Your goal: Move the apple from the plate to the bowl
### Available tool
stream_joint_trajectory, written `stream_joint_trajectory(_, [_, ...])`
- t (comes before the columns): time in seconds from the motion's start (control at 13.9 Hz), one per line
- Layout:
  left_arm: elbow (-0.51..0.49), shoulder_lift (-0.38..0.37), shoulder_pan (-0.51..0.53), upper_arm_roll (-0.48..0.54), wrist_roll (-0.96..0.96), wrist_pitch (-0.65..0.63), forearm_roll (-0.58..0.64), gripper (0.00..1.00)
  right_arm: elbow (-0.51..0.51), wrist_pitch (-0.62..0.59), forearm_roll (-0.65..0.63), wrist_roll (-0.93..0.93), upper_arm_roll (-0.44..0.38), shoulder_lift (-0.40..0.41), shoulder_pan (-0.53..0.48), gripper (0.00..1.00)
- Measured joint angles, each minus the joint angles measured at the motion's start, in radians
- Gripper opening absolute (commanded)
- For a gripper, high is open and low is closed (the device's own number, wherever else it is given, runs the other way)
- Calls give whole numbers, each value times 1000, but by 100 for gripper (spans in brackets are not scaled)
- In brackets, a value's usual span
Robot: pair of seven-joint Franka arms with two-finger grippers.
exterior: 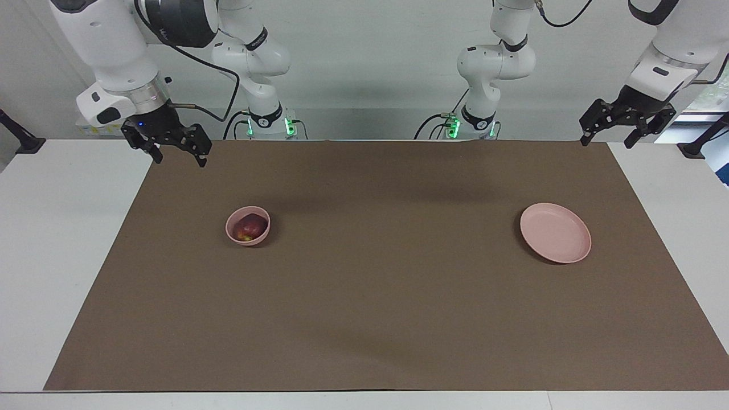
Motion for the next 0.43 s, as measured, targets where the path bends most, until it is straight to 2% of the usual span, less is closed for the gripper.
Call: stream_joint_trajectory(0.43, [0,-1,0,0,0,-7,0,100,0,0,0,-4,-9,-14,1,100])
